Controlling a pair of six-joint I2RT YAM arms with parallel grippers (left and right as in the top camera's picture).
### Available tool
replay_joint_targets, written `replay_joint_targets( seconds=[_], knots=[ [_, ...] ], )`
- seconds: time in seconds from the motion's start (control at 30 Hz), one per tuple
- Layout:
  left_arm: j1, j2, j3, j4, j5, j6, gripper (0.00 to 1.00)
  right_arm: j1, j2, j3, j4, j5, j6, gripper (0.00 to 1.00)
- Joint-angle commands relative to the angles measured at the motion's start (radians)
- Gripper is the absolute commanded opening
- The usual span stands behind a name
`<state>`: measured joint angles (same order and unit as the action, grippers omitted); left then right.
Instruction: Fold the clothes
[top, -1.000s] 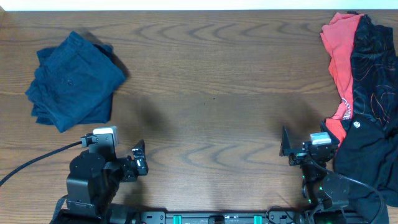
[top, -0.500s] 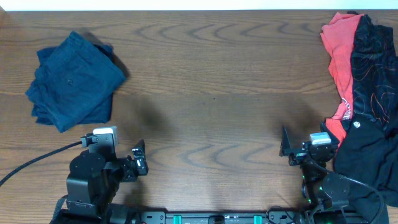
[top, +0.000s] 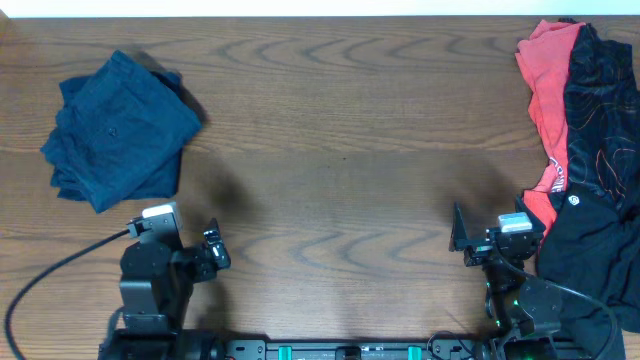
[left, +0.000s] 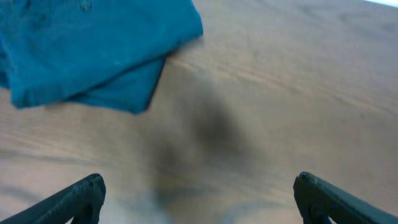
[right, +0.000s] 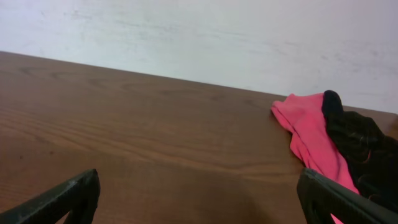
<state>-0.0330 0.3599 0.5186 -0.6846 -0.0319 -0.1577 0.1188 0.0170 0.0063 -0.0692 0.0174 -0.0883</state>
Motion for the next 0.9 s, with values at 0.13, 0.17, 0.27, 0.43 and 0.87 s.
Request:
replay_joint_targets(
  seconds=[0.13, 0.17, 0.27, 0.43, 0.87],
  knots=[
    [0.016, -0.220, -0.327, 0.338, -0.014, 0.027, 0.98, -0.007, -0.005, -0.001, -0.005, -0.007, -0.014, 0.99],
    [0.016, -0.241, -0.369, 0.398, -0.013, 0.026, 0.98, -0.007, -0.005, -0.001, -0.005, -0.007, -0.014, 0.99],
    [0.016, -0.291, -0.484, 0.589, -0.002, 0.026, 0.98, -0.007, -0.005, -0.001, -0.005, -0.007, -0.014, 0.99],
    [0.015, -0.358, -0.514, 0.623, -0.009, 0.033, 0.98, -0.007, -0.005, -0.001, -0.005, -0.007, -0.014, 0.99],
    [0.014, -0.356, -0.514, 0.615, -0.003, 0.032, 0.98, -0.007, -0.005, -0.001, -0.005, -0.007, -0.014, 0.99]
  ],
)
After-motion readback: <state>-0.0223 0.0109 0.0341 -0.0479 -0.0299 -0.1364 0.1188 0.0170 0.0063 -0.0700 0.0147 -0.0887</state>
